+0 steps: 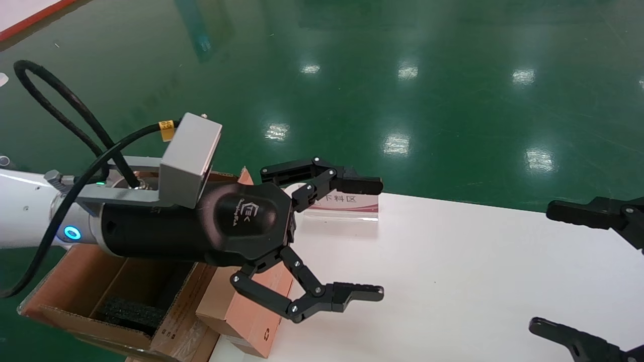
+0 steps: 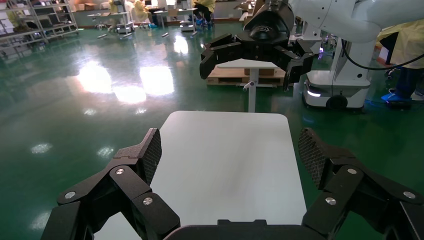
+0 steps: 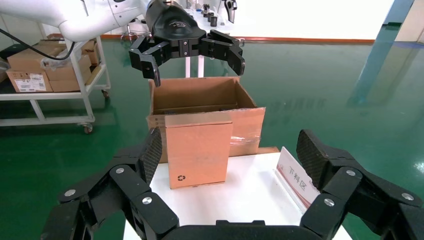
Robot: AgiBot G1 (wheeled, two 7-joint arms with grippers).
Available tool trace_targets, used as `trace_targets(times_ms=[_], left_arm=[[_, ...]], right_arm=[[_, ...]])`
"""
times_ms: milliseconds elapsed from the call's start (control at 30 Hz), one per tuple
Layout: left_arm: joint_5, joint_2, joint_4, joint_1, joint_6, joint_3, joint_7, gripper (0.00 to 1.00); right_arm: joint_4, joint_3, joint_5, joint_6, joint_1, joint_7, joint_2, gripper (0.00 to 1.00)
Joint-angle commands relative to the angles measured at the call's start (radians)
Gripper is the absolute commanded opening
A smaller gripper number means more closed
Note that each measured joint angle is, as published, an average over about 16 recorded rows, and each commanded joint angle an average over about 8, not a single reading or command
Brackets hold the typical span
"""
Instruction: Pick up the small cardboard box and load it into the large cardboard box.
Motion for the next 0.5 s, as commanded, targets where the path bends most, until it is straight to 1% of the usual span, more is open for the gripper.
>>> trace_targets(times_ms=[33, 500], left_arm=[[0.000, 0.000, 0.000, 0.000, 0.000, 0.000, 0.000, 1.00], [0.004, -0.001, 0.001, 0.000, -0.003, 0.002, -0.003, 1.00]], right_arm=[[0.000, 0.000, 0.000, 0.000, 0.000, 0.000, 0.000, 1.00], [-0.001, 0.000, 0.000, 0.000, 0.000, 0.000, 0.000, 1.00]])
